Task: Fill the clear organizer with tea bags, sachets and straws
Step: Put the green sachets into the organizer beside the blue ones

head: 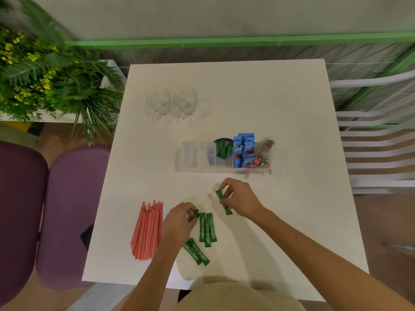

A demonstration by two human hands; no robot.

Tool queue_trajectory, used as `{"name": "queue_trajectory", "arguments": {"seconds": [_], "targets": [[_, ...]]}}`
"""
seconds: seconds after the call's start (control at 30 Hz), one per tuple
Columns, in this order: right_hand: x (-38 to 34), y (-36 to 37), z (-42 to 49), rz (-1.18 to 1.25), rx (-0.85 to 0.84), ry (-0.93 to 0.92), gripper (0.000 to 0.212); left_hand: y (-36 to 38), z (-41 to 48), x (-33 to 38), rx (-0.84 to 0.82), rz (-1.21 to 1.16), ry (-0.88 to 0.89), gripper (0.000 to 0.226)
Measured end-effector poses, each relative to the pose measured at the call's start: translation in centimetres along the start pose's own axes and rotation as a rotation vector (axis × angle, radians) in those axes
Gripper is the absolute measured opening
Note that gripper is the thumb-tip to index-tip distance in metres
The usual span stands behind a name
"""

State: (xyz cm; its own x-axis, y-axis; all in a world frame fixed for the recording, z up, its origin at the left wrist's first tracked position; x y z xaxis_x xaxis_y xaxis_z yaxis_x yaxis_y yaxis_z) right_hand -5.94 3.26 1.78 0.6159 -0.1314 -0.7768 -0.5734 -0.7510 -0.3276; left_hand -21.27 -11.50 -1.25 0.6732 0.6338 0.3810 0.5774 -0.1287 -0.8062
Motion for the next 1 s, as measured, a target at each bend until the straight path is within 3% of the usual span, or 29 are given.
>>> {"name": "queue_trajectory", "arguments": {"seconds": [0.2, 0.5, 0.63, 1.0], "targets": [[-3.1, -2.9, 1.4, 0.039, 0.031, -0.098, 0.013, -0.2, 0.8, -0.3, -0.070, -0.008, -0.038, 0.014], [-8.1, -7.9, 4.6, -0.035, 0.159, -0.190, 0.006, -1.6, 0.8, 0.4, 0.040, -0.170, -0.062, 0.030], [-9.3, -8.3, 6.7, -0.157, 0.120, -0.212, 0.010, -2.8, 0.6, 1.2, 0.024, -0.230, -0.052, 0.018], [-9.5, -5.5, 10.6, -0.448, 0.015, -0.135, 0.010, -4.5, 0.7, 2.0, 0.059, -0.316, -0.052, 0.016]]}}
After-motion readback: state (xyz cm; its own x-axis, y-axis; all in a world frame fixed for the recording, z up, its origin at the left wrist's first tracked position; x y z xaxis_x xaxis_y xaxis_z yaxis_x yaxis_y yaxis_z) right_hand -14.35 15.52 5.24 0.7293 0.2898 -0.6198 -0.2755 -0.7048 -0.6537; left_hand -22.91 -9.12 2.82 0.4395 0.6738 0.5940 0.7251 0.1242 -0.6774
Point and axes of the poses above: each hand's wrist, its own z-axis towards the middle knuckle, its own y-axis out of the palm, x = y × z, the point moved 1 cm from there along z, towards the middle knuckle, and after that the axes turned 9 degrees about z, right-handed, at the moved point
